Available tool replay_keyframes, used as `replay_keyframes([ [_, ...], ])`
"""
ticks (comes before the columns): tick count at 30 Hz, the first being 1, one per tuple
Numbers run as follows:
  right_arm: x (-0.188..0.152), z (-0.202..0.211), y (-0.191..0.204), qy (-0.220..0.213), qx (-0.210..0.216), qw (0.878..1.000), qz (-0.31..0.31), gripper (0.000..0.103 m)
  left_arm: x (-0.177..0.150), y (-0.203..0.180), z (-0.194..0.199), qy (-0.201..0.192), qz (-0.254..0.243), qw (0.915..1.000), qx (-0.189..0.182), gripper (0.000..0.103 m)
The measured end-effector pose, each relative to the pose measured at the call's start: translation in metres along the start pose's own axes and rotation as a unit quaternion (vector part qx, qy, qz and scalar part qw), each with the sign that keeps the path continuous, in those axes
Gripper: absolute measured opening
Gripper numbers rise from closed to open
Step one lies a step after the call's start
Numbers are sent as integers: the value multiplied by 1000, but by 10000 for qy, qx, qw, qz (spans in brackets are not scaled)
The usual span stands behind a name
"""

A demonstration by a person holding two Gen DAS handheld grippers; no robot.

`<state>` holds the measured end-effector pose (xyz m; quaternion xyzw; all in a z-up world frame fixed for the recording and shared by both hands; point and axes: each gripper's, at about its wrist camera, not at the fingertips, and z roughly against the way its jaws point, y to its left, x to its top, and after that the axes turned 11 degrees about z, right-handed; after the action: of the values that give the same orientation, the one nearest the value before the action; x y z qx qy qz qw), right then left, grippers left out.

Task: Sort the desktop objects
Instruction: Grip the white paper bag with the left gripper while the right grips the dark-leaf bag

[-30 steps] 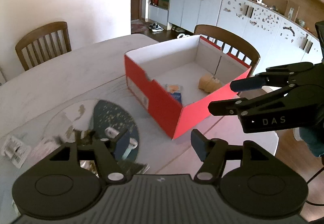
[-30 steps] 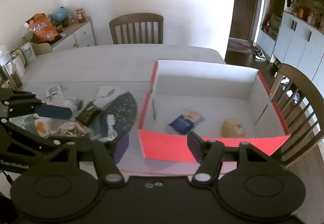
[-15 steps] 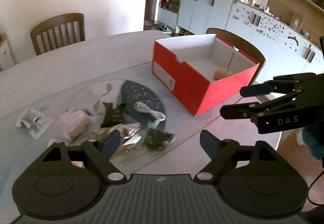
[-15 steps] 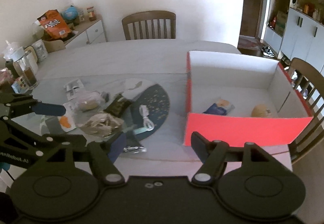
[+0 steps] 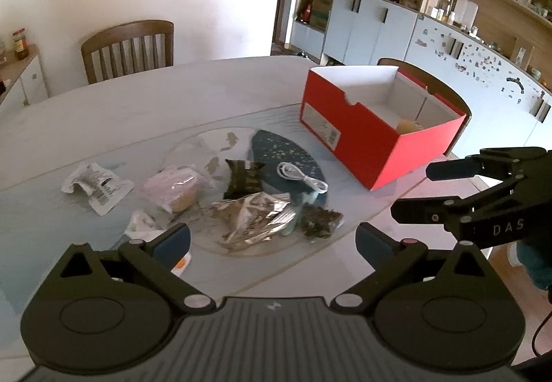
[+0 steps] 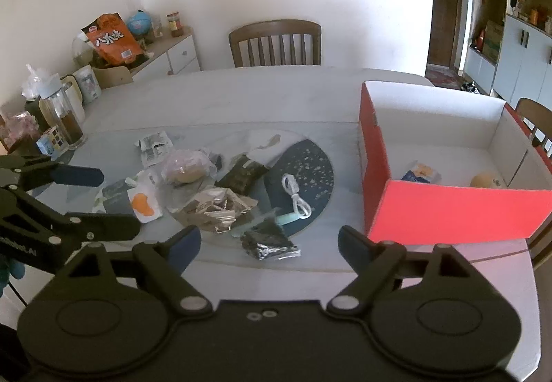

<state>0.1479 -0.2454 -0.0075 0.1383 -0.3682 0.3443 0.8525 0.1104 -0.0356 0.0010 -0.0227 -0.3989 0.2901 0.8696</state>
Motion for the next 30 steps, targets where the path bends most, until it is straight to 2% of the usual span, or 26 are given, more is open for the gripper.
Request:
replay_keyframes([
  [5, -3, -12, 11, 32, -100, 9999, 77, 89, -5, 18, -2, -21, -64, 9995, 319, 103],
  [13, -10, -31, 20, 133, -154, 9998, 39, 89, -8, 50, -4, -116, -20, 9988, 484, 103],
  [20, -10, -47, 27, 227, -164, 9996, 81, 89, -8, 74, -14, -238, -223, 9976, 619, 103],
  [30, -8, -68, 29, 366, -222, 9990, 136, 89, -9, 103, -40, -81, -520, 9975, 465, 103],
])
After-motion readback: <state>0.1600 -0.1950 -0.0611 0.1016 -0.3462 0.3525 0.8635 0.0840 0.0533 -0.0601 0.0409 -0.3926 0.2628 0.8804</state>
